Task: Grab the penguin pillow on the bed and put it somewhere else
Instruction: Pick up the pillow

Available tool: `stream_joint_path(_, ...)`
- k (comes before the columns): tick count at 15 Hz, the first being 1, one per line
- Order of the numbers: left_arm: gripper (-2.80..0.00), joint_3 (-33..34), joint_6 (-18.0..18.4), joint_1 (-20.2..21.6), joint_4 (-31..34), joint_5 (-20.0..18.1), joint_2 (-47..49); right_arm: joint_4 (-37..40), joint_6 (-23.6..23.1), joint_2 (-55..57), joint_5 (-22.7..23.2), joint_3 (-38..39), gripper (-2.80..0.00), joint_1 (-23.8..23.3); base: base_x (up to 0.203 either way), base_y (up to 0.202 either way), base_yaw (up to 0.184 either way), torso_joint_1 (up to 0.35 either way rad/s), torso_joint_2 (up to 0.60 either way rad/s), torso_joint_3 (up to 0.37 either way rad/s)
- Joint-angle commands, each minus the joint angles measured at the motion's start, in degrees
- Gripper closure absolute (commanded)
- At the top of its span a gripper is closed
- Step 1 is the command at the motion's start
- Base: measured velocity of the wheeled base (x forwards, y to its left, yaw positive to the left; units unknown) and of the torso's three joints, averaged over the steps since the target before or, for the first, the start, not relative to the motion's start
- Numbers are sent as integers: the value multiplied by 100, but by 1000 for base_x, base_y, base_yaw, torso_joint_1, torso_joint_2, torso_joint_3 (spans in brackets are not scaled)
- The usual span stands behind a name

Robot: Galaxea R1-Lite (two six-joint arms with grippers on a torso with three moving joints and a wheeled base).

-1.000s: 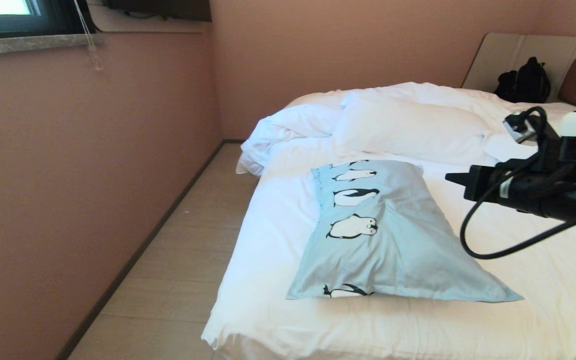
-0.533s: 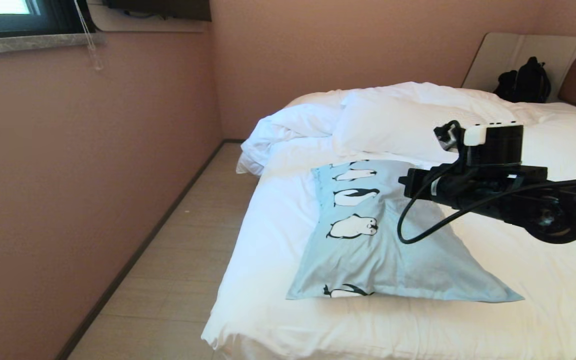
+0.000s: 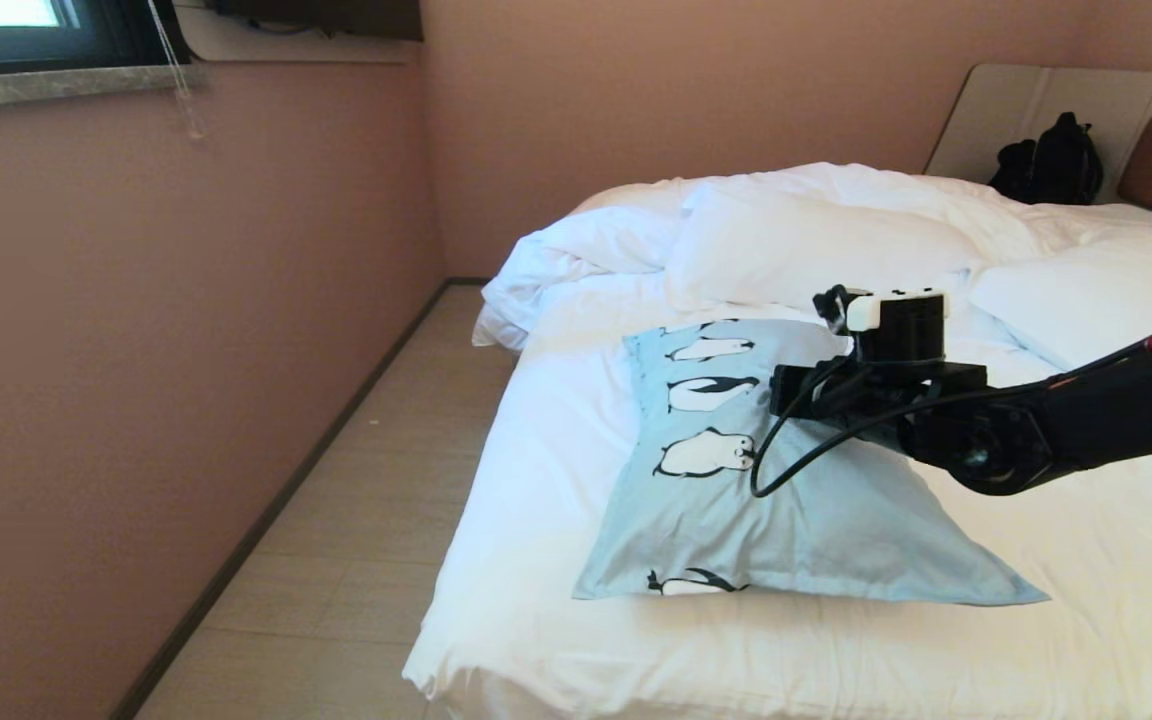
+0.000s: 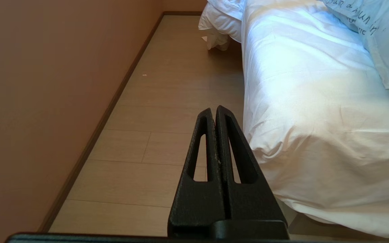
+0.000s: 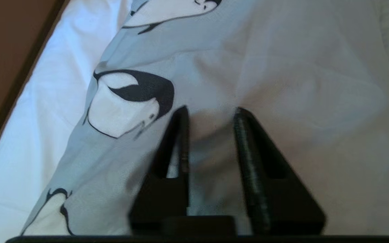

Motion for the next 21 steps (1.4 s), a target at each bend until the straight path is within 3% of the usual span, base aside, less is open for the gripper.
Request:
stream_joint_path(1, 0, 0, -2, 0, -1, 1, -2, 4, -44, -60, -25, 69, -280, 9, 0, 0, 0, 0, 0, 0)
stream_joint_path(7, 0, 0, -2, 0, -1, 4, -2, 185, -194, -516, 25, 305, -280, 61, 0, 0, 0, 0, 0, 0)
stream_joint_path(10, 0, 0, -2, 0, -1, 1, -2, 175, -602, -590, 76, 585, -280, 166, 0, 0, 0, 0, 0, 0)
stream_joint_path(14, 0, 0, -2, 0, -1, 1, -2, 188, -779, -422, 511, 746, -280, 167, 0, 0, 0, 0, 0, 0)
stream_joint_path(21, 0, 0, -2, 0, -1, 1, -2, 121, -976, 1015, 457, 537, -280, 166, 0, 0, 0, 0, 0, 0)
